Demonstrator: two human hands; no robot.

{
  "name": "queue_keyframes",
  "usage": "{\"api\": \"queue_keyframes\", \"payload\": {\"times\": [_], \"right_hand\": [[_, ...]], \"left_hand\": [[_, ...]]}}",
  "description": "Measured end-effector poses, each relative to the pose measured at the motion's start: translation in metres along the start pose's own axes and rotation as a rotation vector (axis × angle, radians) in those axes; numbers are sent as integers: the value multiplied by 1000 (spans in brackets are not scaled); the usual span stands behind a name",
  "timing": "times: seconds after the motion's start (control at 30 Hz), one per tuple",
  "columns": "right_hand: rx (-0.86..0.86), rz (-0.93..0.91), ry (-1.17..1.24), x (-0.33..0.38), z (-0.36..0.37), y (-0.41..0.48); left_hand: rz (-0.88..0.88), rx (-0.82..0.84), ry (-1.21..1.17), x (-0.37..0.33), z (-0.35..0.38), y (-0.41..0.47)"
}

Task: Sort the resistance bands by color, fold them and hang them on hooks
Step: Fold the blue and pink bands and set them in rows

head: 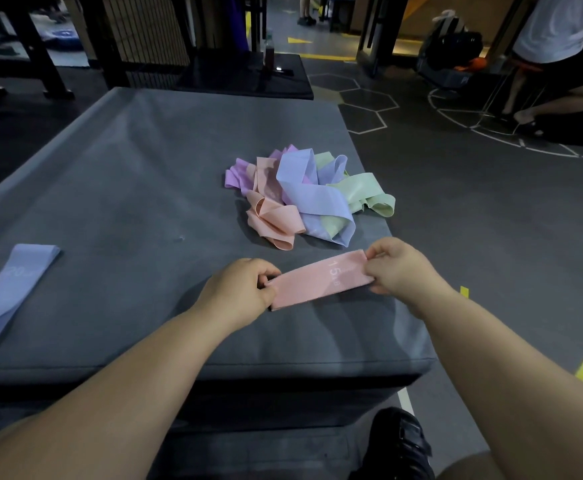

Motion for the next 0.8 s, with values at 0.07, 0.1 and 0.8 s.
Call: {"api": "queue_keyframes", "payload": {"times": [0.07, 0.1, 0.8], "right_hand": [[10, 7, 70, 3, 4, 1], [15, 2, 82, 6, 5, 1], [19, -192, -293, 32, 44, 7]], "left_hand": [[-27, 33, -43, 0, -1, -2], [-52, 54, -91, 1, -2, -3], [-116, 183, -46, 25, -7, -30]]}}
Point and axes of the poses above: each hand's wrist, its own y-axis towards the middle knuckle, its own z-axis out of the palm, x = y × z, the point moved 9 cm from there along y, towards the middle knuckle, and after that the axes turned 7 degrees about -z, right-handed, at the moved point
